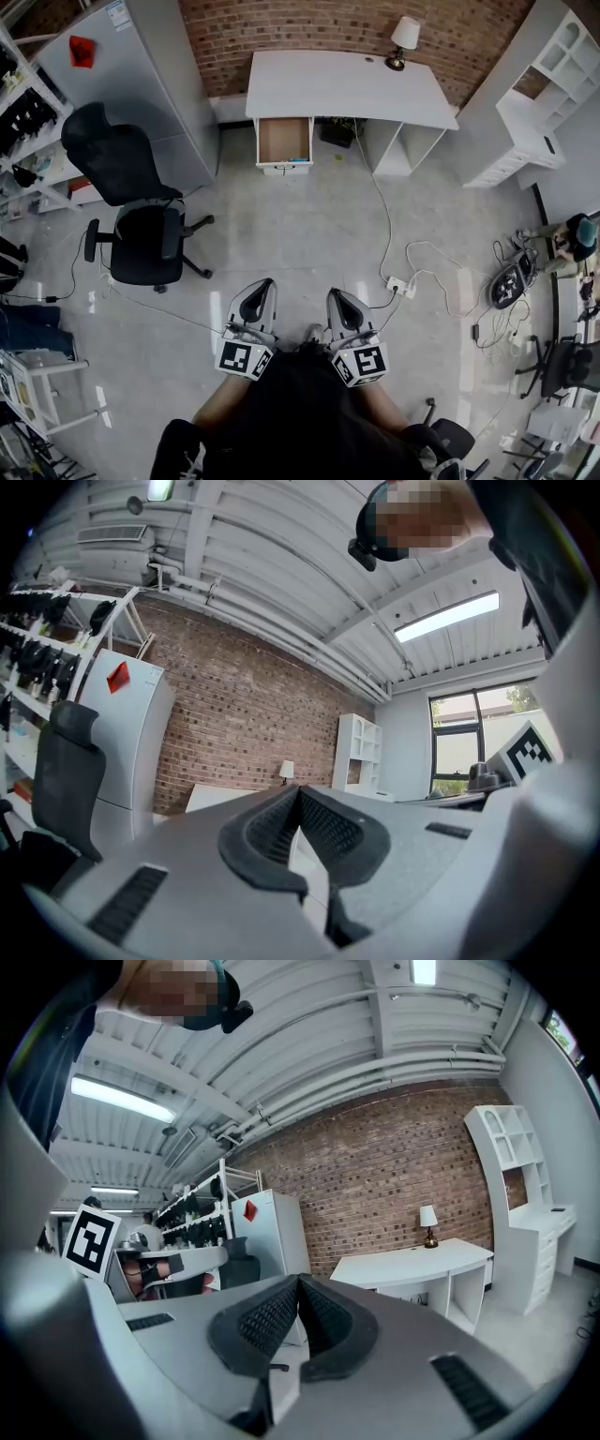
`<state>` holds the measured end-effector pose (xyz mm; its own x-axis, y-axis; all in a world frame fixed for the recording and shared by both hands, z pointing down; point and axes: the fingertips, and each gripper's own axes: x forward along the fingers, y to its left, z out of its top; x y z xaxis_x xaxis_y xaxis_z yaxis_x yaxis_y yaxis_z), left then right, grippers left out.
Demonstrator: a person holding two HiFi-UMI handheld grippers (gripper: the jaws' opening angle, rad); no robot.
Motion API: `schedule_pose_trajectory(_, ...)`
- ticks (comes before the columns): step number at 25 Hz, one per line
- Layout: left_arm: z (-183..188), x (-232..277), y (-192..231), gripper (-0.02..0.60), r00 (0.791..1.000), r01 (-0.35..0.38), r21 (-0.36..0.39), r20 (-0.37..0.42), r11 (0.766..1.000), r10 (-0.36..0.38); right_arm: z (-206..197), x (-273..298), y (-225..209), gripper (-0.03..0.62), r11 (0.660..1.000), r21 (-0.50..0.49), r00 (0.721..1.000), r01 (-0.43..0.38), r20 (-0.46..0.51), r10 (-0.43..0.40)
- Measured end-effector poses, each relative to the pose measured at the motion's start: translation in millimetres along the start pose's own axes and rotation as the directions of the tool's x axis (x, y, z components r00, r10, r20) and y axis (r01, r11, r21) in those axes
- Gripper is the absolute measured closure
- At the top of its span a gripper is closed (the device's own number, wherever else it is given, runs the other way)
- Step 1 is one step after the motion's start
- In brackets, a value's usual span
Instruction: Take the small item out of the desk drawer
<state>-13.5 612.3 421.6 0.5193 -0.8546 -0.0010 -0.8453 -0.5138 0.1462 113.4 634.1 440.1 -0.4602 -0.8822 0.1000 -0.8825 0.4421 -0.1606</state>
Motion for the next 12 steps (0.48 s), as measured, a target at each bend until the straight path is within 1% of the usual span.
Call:
schedule_pose_trajectory(8, -14, 35, -27, 0.574, 0.999, -0.038, 0.011, -0.006, 0.999, 0.038, -10, 2, -54, 0.574, 0.998, -0.023, 0.998, -0.054, -0.033, 0.053)
schedule_pose_trajectory(12, -18, 56, -23, 0.574, 0.998, -0.063, 0.007, -0.02, 0.998, 0.063, -11, 22, -75, 0.574, 0.997, -0.028, 0.996, -0.079, -0.052, 0.077)
